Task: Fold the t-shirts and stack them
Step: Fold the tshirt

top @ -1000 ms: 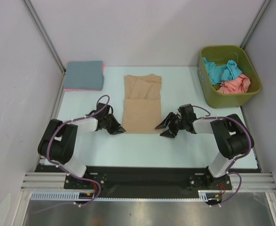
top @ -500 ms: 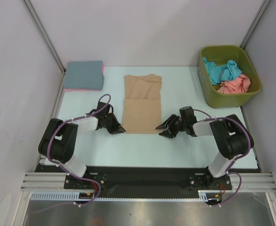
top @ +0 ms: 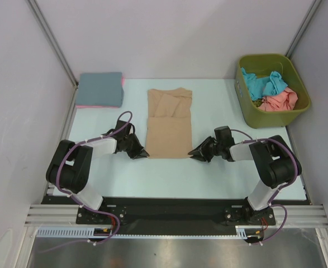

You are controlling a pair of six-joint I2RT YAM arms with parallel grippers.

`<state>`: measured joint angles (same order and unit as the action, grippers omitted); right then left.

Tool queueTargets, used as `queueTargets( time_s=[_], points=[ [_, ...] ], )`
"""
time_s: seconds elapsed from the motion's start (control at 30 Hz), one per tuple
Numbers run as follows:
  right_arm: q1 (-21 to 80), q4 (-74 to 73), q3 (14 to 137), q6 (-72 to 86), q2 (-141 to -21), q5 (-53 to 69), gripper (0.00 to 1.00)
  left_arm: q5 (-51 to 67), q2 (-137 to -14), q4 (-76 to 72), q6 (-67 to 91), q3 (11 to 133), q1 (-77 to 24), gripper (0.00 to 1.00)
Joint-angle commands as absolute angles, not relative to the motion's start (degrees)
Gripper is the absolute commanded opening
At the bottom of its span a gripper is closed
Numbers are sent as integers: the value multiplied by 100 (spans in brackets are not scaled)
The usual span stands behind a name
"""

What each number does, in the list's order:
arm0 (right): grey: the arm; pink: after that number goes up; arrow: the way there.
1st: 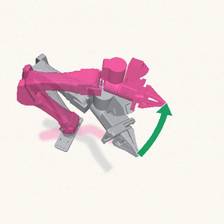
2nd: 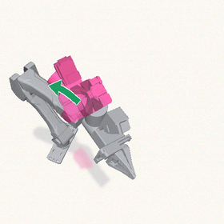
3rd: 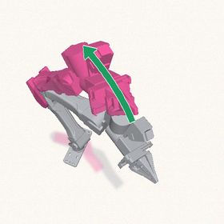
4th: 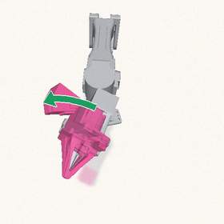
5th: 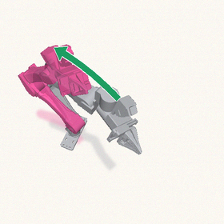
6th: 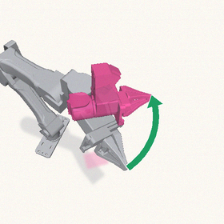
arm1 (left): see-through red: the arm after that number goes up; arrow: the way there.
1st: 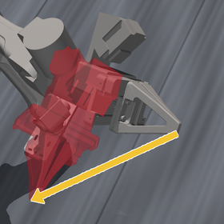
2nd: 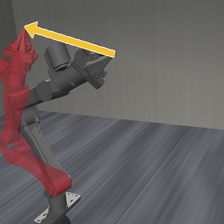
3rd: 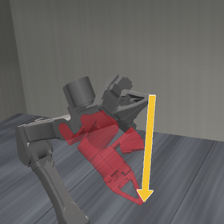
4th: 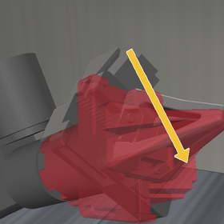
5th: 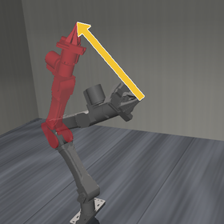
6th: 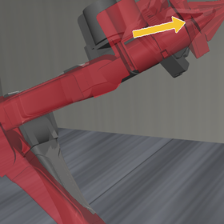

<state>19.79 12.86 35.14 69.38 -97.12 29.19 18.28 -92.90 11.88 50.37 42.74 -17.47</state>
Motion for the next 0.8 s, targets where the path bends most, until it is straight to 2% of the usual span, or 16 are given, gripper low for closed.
queueTargets(
  time_s=[0.0, 0.07, 0.1, 0.37, 0.77],
  points=[
    [1934, 624, 3428, 6504, -10002, 2066, 22, 958, -9528, 1678, 4579, 4236, -1679, 1],
    [1942, 598, 3454, 6189, -9993, 2074, 3, 914, -9519, 1748, 4474, 4245, -1679, 0],
    [1968, 519, 3463, 6066, -9958, 2066, 0, 871, -9475, 1766, 4439, 4245, -1679, 0],
    [2372, 71, 3200, 4765, -9238, 2039, 0, 589, -8588, 2074, 4473, 3622, -2117, 0],
    [2733, -869, 1979, 4887, -7068, 1907, 0, 387, -6444, 2811, 5878, 2268, -3611, 0]
  ],
)
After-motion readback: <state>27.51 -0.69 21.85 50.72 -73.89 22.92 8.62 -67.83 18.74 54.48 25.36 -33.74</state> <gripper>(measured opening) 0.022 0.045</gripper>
